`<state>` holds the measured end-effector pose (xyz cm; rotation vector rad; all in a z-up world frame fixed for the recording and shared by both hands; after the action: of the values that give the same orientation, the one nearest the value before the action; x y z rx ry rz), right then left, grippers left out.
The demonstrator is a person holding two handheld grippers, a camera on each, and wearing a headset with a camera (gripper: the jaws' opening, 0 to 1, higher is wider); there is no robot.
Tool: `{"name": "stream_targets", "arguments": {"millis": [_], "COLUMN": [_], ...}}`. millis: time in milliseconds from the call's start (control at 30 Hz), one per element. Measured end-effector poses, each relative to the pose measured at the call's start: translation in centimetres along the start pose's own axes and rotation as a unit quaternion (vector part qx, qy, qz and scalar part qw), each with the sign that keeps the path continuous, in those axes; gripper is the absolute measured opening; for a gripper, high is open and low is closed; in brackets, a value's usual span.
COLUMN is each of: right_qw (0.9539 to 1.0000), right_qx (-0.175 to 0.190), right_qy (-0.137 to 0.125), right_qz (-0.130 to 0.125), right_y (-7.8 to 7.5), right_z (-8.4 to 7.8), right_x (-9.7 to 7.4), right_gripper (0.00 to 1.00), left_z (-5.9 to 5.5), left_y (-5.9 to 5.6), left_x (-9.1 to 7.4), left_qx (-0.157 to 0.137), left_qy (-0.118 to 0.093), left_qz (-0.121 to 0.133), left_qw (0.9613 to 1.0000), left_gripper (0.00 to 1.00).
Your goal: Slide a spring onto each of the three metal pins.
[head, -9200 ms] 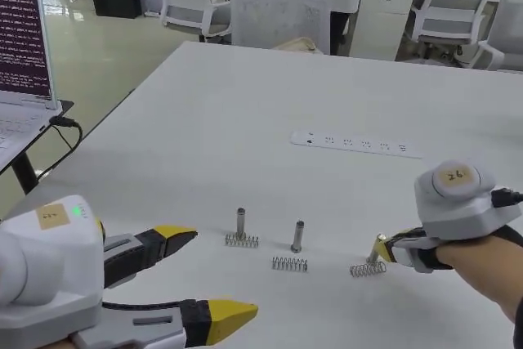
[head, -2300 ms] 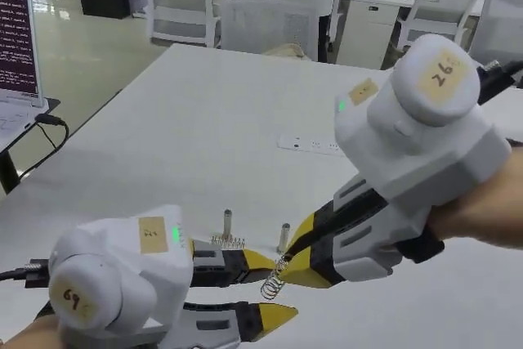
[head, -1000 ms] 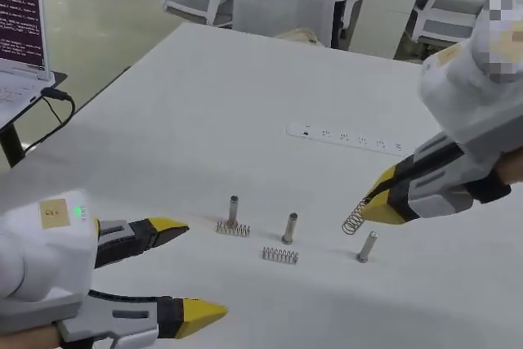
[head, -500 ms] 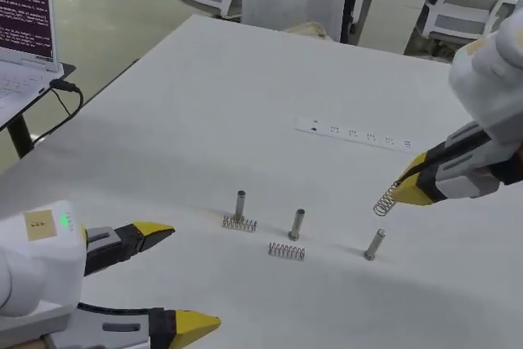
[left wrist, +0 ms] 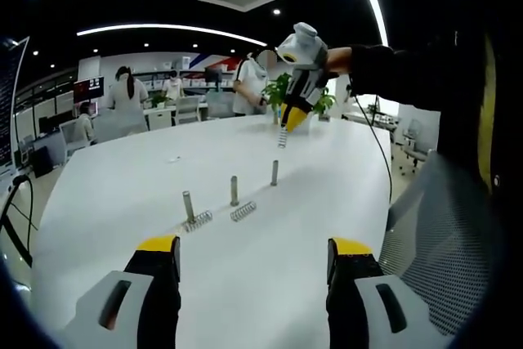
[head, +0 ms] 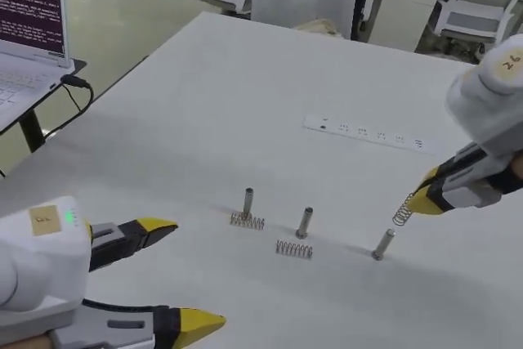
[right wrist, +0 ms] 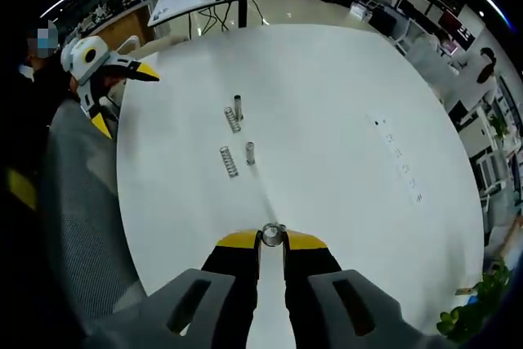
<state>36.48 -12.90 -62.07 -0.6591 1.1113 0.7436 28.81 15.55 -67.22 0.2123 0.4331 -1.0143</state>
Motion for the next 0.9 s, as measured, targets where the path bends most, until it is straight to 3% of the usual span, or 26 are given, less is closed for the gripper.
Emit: {"name": "stream_targets", "arguments": {"millis": [533,900], "right_qw": [0.9998,0.9996], "right_qx": [0.018,0.024], "right_qy": [0.013,0.015], "right_qz": [0.001,0.004], "right_y": [-1.2,-1.6], "right_z": [-0.6,-0.7], "right_x": [2.6,3.2], "right_gripper": [0.08,0.08], "left_z": [0.0,-0.2], "left_y": [0.1,0.1], "left_x": [0.0,0.1], "left_qx": [-0.004,-0.006], "left_qy": [0.001,0.008], "left_qz": [0.001,-0.001], "left_qw": [1.0,1.0], "left_gripper": [0.69,0.69]}}
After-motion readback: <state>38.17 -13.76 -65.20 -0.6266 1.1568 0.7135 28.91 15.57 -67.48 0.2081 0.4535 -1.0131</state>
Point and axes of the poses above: the centre of the closed fingertips' face, and the gripper's own axes: x roughly forward along the fingers, y roughly to its left, z roughly out of its top, the point moved 5 cm from there along -x, roughly backward along the fingers, and after that the axes turned 6 degrees about y, right-handed, at the moved point
